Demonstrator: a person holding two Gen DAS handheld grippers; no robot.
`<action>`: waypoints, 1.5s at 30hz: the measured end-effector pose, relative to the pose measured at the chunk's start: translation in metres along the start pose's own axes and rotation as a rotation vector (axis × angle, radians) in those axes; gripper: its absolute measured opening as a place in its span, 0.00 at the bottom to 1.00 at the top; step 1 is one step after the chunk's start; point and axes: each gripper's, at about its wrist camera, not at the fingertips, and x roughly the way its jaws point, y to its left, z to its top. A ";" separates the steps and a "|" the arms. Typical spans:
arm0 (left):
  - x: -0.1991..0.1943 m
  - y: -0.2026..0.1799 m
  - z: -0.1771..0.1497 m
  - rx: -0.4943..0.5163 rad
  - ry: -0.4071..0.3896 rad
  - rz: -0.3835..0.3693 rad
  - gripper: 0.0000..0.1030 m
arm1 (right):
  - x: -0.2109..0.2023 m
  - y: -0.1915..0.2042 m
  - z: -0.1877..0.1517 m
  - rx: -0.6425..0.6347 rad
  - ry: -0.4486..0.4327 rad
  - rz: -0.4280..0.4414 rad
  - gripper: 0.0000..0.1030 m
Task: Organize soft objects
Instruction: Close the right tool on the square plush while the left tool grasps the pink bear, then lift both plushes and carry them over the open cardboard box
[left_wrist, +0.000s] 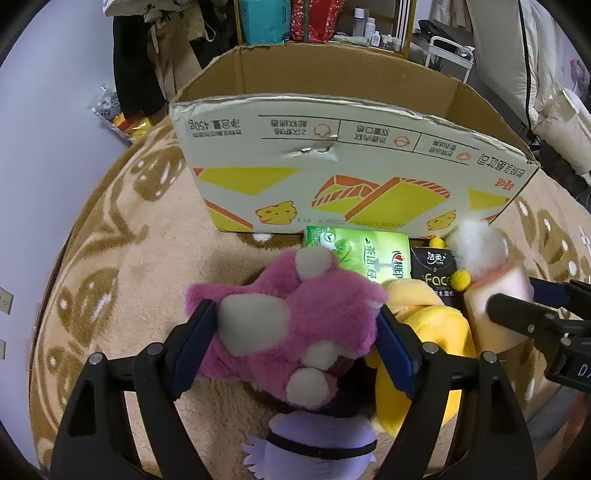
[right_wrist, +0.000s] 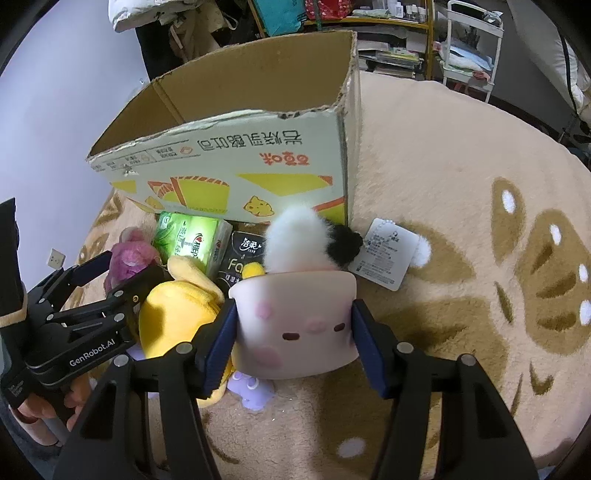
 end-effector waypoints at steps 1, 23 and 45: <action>-0.001 0.001 0.000 -0.002 -0.001 0.002 0.79 | -0.001 -0.001 0.000 0.004 -0.004 -0.001 0.62; -0.027 0.015 0.000 -0.072 -0.104 0.038 0.79 | -0.038 -0.006 0.001 0.032 -0.175 0.014 0.62; -0.092 0.021 0.001 -0.081 -0.429 0.084 0.79 | -0.088 0.016 -0.003 -0.057 -0.440 0.000 0.62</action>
